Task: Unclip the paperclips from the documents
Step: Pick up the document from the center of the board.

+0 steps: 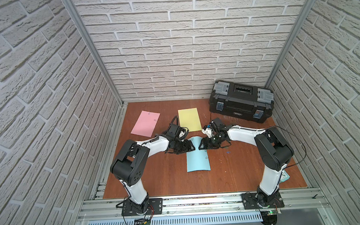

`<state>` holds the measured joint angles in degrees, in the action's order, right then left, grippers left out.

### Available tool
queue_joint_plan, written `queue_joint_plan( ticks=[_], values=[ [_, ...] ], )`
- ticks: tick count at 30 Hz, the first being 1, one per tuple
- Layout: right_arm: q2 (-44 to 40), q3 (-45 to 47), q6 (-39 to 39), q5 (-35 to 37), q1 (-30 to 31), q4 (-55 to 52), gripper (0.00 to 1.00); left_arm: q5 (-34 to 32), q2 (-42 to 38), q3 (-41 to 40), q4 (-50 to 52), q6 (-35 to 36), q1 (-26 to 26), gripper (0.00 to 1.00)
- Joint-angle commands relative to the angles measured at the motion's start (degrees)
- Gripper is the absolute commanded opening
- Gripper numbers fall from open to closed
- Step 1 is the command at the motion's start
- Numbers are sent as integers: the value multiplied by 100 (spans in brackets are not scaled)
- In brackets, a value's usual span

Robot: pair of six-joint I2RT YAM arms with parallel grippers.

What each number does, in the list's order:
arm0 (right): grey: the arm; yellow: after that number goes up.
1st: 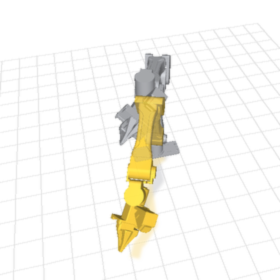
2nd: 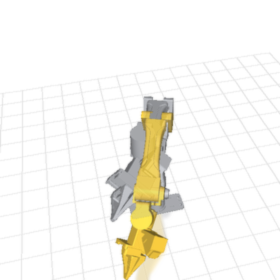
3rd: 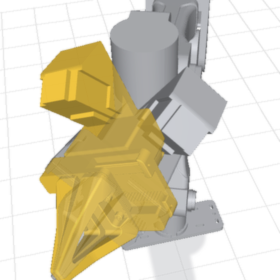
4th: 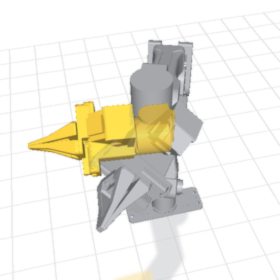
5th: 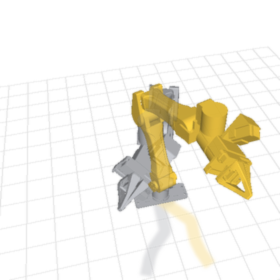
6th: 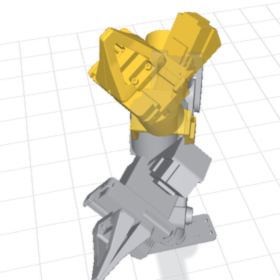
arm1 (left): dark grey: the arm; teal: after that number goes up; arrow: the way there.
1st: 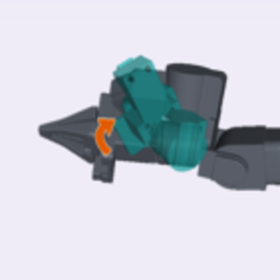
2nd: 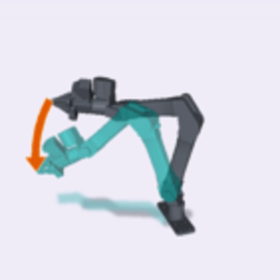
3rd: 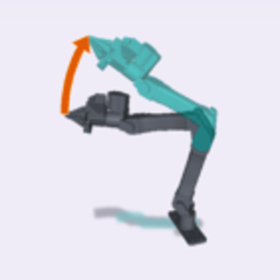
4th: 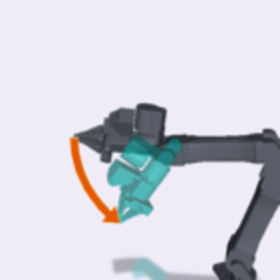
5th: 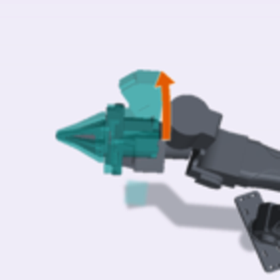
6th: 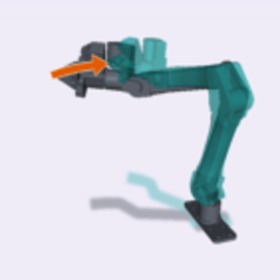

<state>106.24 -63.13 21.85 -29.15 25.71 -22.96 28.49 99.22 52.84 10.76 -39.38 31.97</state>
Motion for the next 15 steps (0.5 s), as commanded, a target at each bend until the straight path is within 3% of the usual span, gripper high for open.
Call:
queue_joint_plan(
  ticks=[1,15],
  values=[
    [178,-113,-93,-263,77,157,66,-4,98,-169,40,-60,56,70],
    [524,-590,52,-715,83,391,69,126,6,-76,-41,-59,119,67]
  ],
)
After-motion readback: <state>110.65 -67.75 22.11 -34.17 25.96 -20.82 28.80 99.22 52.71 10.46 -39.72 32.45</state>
